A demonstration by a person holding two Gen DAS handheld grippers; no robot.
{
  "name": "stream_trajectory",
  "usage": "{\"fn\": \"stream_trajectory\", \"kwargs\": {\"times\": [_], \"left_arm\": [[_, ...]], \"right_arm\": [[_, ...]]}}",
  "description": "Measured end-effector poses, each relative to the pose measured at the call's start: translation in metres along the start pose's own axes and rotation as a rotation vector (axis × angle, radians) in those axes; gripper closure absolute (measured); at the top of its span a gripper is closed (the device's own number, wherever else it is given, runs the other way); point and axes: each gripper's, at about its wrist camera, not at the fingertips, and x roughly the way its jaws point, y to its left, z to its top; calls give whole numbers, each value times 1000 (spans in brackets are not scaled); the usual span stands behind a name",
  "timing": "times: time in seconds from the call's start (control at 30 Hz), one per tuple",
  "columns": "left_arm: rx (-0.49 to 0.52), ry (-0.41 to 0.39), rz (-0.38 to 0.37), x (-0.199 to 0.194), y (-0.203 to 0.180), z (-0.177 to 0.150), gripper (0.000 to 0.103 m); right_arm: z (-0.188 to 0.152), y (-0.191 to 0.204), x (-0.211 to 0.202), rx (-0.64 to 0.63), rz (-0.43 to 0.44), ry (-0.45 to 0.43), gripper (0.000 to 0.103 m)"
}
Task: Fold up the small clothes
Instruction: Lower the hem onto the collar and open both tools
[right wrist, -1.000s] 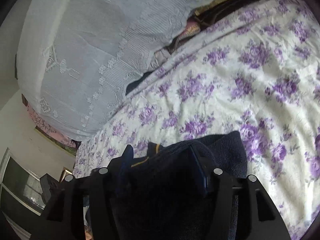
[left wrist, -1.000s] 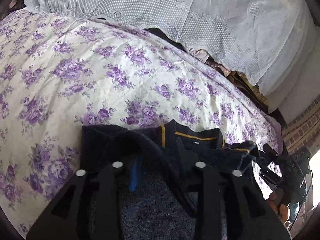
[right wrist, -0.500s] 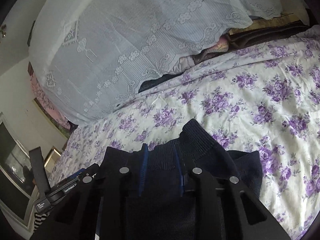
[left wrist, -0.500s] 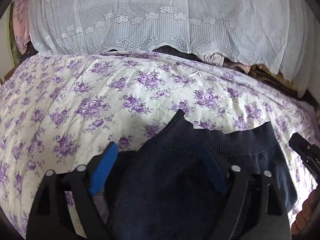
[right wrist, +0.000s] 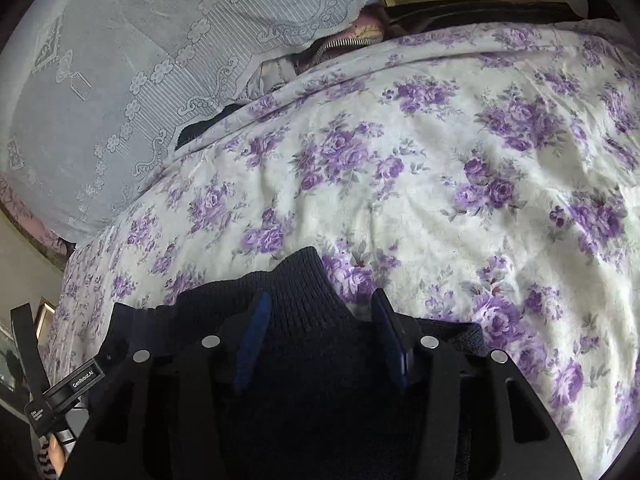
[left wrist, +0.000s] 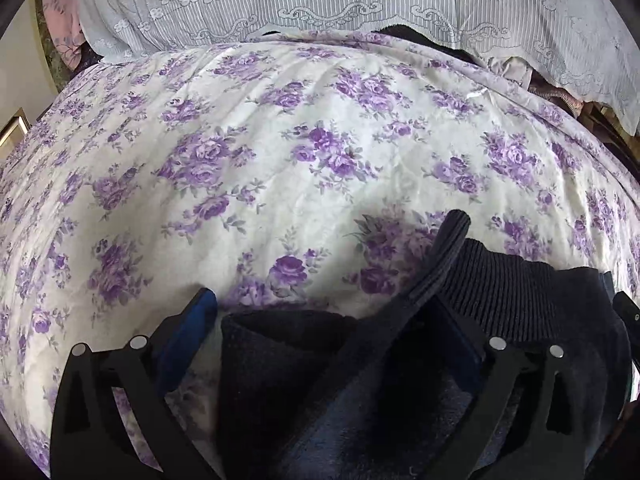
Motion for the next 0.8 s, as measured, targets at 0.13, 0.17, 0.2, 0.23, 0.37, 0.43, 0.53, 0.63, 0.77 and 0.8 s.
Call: {"fn": "stream_trajectory", "kwargs": {"times": [0.13,0.17,0.2,0.23,0.37,0.43,0.53,0.63,0.77,0.8], "left_arm": [[12,-98,14,-23,-5,2,4],[21,-115,23,-26,-8,1,4],[31,-124,37,-28,-11,0,4],[43,-125,53,-27,-13,-1,4],[51,-87,50,-15,-14,-3,4],[42,-93,45,-17,-11,-4,4],[51,-120,50,-24,-13,-6,4],[82,-124,70,-24,-19,-8,4],[103,-115,92,-21,-23,-10,4],[104,-117,93,-21,-23,-10,4]], "right_arm": [[-1,23,-30,-87,22,-112,50],[-1,30,-34,-108,30,-129,50],[-3,37,-37,-131,38,-136,50],[-6,45,-38,-160,41,-132,50],[-21,68,-27,-260,18,-94,50],[-29,78,-22,-319,-5,-80,50],[-42,90,-5,-409,-51,4,43],[-51,95,8,-458,-96,56,40],[-52,93,8,-453,-83,61,39],[-52,92,8,-452,-81,60,39]]}}
